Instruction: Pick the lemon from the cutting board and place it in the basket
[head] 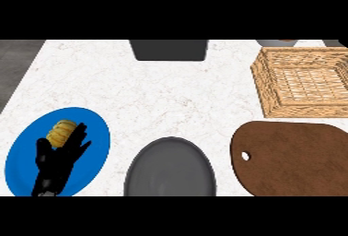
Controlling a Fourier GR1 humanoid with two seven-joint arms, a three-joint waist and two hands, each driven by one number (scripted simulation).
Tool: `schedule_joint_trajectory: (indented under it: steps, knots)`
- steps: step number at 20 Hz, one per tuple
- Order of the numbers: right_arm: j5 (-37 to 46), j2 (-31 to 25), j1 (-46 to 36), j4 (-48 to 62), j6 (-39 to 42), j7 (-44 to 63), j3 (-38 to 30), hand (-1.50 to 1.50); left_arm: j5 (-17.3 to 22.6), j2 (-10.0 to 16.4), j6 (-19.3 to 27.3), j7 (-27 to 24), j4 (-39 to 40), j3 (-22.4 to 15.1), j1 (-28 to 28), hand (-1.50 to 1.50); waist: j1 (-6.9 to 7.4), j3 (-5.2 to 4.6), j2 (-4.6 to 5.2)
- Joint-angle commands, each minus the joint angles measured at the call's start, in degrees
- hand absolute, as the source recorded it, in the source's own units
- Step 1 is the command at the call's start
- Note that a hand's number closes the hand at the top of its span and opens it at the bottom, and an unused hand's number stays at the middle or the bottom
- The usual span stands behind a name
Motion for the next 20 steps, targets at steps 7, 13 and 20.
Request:
schedule_joint_trajectory:
  steps: [7,13,20]
  knots:
    - [-5.9,1.3,2.2,17.8,-8.2,-13.8,-7.5,1.50,-0.6,0.0,-1.8,-1.5,4.3,0.2,3.8,0.00,-0.17,-0.48,0.42]
    - [-6.4,-0.2,1.2,27.2,-10.2,-22.2,-6.7,1.50,-1.4,-1.1,-1.0,0.7,7.5,0.7,-1.6,0.00,-0.36,-0.51,0.51]
    - [3.5,-8.2,3.5,36.6,-14.7,-25.2,-3.8,1.50,-2.6,-1.7,-0.2,1.2,3.0,-0.7,1.5,0.00,0.39,-0.47,0.77]
